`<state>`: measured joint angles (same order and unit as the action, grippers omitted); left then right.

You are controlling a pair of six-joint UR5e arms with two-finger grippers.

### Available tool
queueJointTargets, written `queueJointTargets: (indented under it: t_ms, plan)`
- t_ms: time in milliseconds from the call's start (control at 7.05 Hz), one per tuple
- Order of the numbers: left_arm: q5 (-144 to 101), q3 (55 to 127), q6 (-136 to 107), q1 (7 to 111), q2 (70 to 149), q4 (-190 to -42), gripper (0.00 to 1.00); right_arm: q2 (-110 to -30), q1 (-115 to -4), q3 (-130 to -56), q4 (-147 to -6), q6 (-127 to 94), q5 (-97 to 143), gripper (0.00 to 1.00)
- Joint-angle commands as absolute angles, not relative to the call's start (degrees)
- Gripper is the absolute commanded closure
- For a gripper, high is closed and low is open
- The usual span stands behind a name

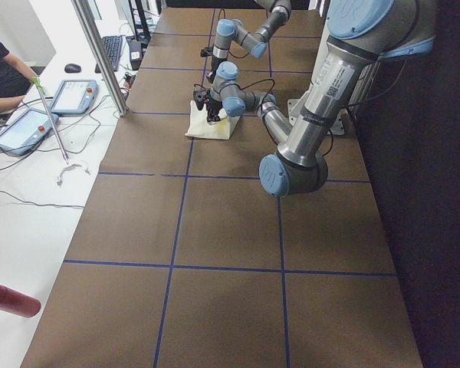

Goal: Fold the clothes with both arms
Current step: 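Release the folded edge and raise the left gripper away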

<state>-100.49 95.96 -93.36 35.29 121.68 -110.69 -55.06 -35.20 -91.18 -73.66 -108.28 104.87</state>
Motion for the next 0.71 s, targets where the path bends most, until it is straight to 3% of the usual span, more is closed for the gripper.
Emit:
queueJointTargets:
  t_ms: [0,142,284,425,567]
  plan:
    - [-100.46,92.39,-93.34,35.68,122.95,-114.24,1.00,-53.00,-36.21,-87.82,-73.65,-108.02,105.90,1.00]
    - [-100.46,91.33,-93.43,35.86,123.65,-114.52,1.00,-53.00,-36.47,-87.45,-73.65,-107.41,106.60,1.00]
    - [-100.46,90.36,-93.43,36.12,124.01,-115.48,0.93,-53.09,-36.47,-87.02,-73.65,-107.14,106.61,1.00]
    - [-100.55,89.92,-93.25,36.56,124.01,-117.40,0.61,-53.26,-36.47,-87.01,-73.65,-107.14,106.61,1.00]
    - [-100.98,90.87,-89.77,37.35,122.88,-120.47,0.56,-53.35,-36.47,-86.92,-73.65,-107.14,106.61,1.00]
